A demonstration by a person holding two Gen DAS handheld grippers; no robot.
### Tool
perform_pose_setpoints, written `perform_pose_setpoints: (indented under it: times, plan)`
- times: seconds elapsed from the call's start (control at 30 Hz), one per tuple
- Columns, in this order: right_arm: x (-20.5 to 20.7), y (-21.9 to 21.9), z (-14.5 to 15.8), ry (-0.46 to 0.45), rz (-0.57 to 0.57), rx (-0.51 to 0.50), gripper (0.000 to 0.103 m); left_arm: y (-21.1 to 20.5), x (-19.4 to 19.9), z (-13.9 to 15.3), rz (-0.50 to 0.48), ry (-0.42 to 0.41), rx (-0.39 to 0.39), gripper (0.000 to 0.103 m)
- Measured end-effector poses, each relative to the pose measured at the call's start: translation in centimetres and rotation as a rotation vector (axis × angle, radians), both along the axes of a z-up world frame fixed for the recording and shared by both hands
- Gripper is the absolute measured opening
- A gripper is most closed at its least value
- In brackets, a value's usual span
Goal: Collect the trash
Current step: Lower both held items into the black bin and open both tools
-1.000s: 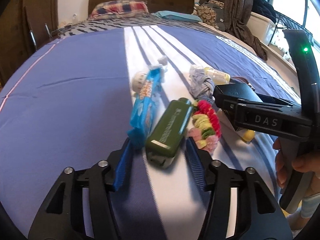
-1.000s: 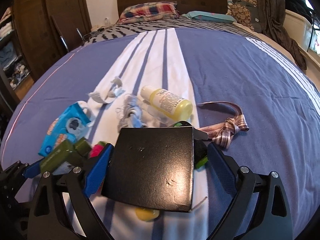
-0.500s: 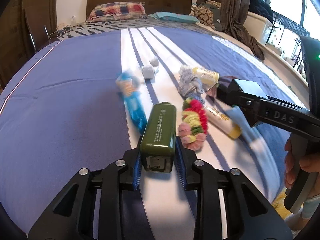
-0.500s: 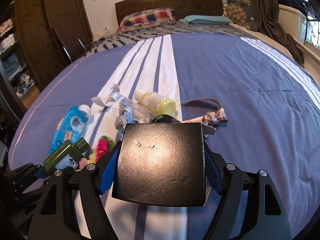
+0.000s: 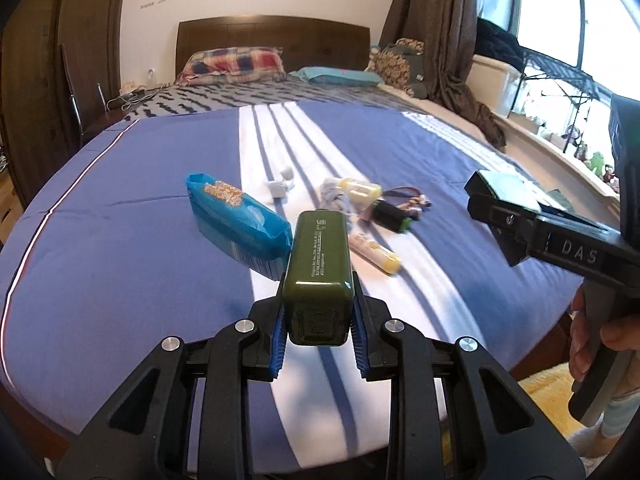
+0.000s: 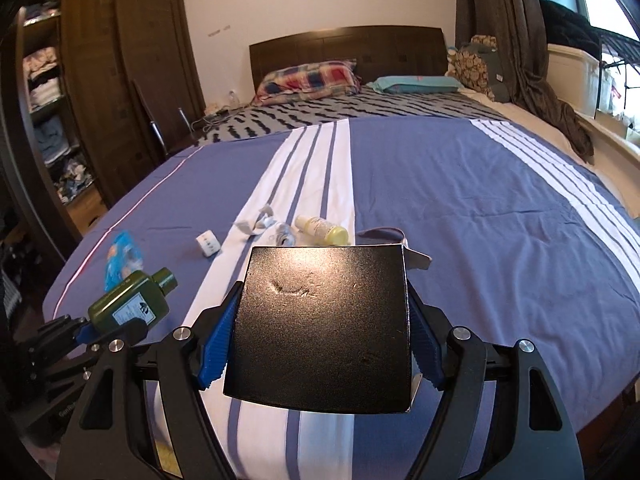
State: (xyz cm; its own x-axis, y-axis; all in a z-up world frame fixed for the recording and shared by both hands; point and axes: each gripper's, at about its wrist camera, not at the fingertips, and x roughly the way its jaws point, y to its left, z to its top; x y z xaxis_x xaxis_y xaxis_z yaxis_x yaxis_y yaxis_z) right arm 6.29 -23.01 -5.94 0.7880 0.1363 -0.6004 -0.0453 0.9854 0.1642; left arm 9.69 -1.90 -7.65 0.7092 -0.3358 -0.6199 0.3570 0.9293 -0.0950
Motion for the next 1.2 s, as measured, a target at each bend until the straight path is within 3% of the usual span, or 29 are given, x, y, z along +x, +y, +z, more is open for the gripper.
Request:
perform_pose_setpoints:
  times: [0.37,0.6,0.77,1.2]
  plan:
    - [-8.1,-0.4,0.1,-0.043,0.021,-0.009,0.075,-1.3,-8.6,1.1,-0.087,-0.057,-0.027,0.025]
    - [-11.6,0.1,-1.4,-0.019,0.024,-0.037,0.075,-2.0,-13.0,-0.4,-0.136,-0.037,-0.033,0.025]
    - [-12.8,0.5,-4.6,0.064,0.037,-0.045,0.075,-2.1,-14.3,-3.6,-0.124,0.045,-0.012,0.025]
    - [-13.3,1.9,-15.0,0.349,0.069,-0.011,0.075,-1.9,-13.2,-15.2,-0.126,0.366,0.035,0.025]
